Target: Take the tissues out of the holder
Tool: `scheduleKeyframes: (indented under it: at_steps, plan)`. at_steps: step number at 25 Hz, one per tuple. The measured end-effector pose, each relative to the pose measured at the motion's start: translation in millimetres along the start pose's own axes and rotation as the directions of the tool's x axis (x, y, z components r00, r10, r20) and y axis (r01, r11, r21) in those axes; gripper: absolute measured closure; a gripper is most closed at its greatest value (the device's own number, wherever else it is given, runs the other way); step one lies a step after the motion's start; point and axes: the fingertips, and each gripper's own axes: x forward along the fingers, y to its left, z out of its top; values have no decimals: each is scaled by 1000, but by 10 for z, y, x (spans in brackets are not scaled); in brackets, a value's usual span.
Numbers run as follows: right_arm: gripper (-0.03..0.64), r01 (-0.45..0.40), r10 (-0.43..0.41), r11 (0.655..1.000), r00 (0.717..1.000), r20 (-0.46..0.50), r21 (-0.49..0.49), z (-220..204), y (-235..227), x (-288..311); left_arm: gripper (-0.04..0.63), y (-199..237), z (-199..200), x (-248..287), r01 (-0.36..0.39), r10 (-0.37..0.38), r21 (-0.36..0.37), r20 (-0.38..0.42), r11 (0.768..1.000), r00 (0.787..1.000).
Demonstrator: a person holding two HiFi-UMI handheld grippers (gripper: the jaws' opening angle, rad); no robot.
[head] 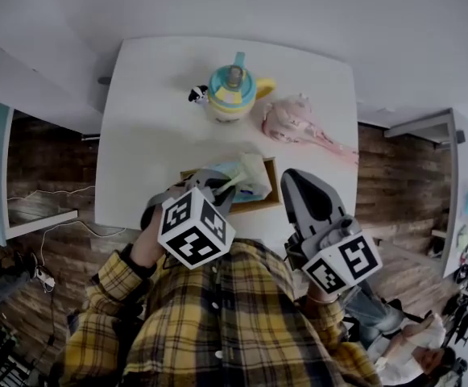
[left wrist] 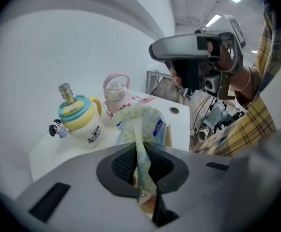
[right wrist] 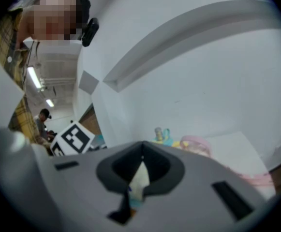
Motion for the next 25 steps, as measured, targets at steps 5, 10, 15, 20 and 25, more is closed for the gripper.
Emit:
scheduleKeyframes:
  at_steps: [5, 10, 15, 20, 25]
  plan:
    - [604, 0, 0, 1000, 1000, 10, -21, 92, 2, 23, 568, 155, 290, -344, -78, 82, -33, 136, 996, 987]
    - [605, 28, -27, 999, 999, 35, -42, 240, -95, 1, 568, 303, 569, -694, -133, 153, -88, 287, 987, 946]
    - [605, 37, -34, 998, 998, 49, -56, 324, -137, 6, 568, 423, 881, -1056, -136, 199, -165, 468, 977, 861]
    - [604, 18, -15, 997, 999, 49, -70, 376, -113, 53, 568, 476, 1097, -1358, -64, 217, -256, 629, 965, 746]
    - [604, -5, 9, 997, 999, 46, -81, 399, -69, 113, 568, 549, 1132, -1515, 33, 254, -371, 695, 928, 673]
